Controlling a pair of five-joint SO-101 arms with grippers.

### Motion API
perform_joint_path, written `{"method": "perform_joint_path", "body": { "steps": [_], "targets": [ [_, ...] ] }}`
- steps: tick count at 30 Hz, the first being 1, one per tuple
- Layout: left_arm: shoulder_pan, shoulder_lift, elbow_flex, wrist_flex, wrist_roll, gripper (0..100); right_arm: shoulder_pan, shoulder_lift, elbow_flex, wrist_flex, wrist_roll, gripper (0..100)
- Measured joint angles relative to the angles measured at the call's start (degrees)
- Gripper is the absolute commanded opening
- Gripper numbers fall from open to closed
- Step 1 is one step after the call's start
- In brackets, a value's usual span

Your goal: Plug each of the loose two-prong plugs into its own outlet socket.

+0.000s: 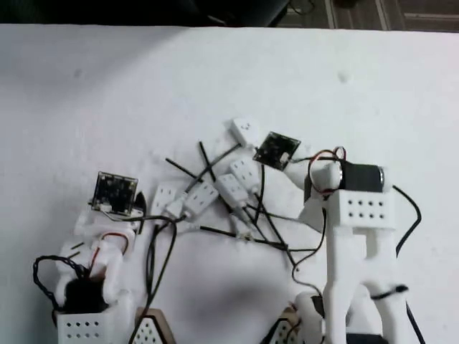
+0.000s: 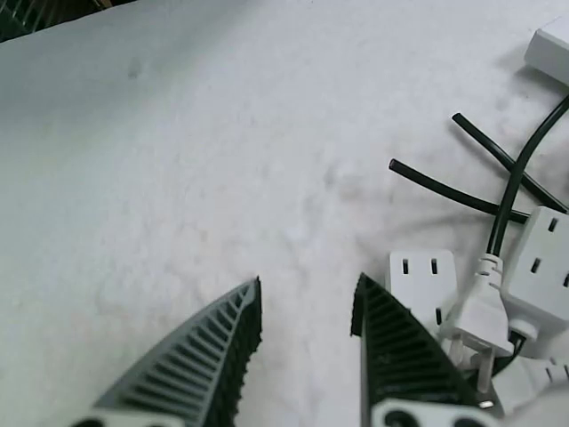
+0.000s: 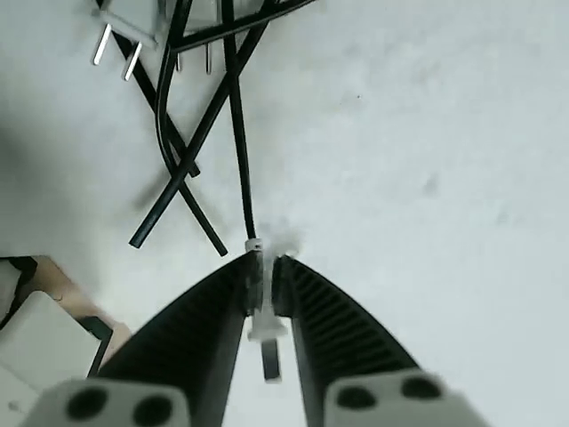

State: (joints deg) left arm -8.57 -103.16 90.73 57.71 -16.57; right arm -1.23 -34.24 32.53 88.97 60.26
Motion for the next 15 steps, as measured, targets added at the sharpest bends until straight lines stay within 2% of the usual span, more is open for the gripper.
{"method": "perform_joint_path", "body": {
  "steps": [4,11,15],
  "targets": [
    [0.0,0.0,0.0,0.0,0.0,18,-1.1,-4.4,-4.7,3.7,-2.8,1.8],
    [0.0,0.0,0.0,0.0,0.0,18,-1.7,-7.2,-8.8,7.3,-3.4,2.0],
    [0.0,0.0,0.0,0.0,0.0,18,-1.7,-3.2,-4.0,7.4,-2.9,12.3]
  ]
}}
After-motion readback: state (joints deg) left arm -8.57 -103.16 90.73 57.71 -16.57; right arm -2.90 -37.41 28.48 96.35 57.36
